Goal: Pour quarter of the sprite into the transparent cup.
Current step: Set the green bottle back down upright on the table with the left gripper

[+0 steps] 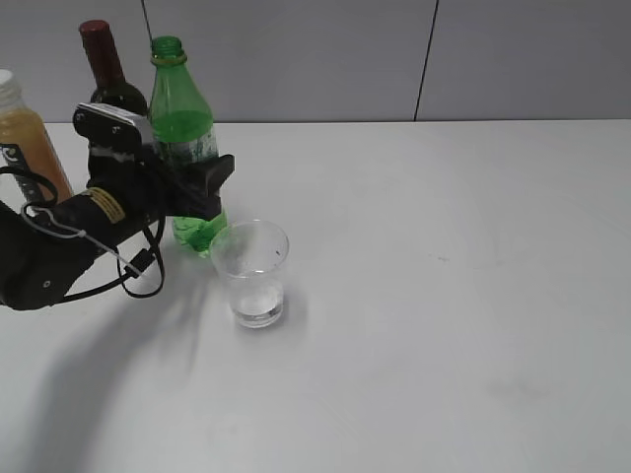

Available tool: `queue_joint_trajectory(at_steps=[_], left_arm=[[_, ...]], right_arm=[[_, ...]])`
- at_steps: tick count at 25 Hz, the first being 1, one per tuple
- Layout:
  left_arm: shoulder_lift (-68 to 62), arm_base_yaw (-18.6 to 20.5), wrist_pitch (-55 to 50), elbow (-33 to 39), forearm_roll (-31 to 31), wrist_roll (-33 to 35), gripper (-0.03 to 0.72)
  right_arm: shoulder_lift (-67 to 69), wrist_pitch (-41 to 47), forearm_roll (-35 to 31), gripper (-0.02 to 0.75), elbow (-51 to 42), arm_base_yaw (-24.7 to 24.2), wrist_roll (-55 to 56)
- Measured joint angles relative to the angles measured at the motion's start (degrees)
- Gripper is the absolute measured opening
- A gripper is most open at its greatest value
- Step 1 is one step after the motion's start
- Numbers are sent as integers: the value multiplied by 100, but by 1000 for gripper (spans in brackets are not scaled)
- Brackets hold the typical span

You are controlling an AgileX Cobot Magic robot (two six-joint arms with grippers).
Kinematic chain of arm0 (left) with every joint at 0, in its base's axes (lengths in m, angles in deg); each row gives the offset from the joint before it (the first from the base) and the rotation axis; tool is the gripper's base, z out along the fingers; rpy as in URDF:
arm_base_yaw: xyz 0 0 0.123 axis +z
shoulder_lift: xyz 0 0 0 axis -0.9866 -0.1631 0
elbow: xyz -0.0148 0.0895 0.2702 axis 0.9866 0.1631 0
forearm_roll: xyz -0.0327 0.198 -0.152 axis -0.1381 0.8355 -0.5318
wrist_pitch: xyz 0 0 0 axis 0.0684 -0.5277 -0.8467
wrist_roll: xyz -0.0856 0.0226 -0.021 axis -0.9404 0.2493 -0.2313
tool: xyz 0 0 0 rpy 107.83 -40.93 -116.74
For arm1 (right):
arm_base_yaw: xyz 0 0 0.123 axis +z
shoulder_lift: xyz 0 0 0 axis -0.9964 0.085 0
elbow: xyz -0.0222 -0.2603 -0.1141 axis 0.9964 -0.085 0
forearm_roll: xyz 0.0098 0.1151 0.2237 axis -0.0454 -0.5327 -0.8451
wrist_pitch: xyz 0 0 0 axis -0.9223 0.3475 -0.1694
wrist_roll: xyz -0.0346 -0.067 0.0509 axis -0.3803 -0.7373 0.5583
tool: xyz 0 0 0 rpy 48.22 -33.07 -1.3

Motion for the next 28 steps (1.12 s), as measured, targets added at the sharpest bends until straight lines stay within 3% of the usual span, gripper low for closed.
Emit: queue_joint_trajectory(at_steps=[9,13,16,28], left_arm=[[-43,0,1,0,-17,110,458],[-49,0,40,-7,-17,116,572],[-44,0,211,-28,-30,122,610],[199,0,513,875,-319,294,618]], right_arm=[[0,0,0,585,0,0,0],[0,0,0,585,0,0,0],[0,0,0,585,0,0,0],[0,0,-1,585,0,0,0]])
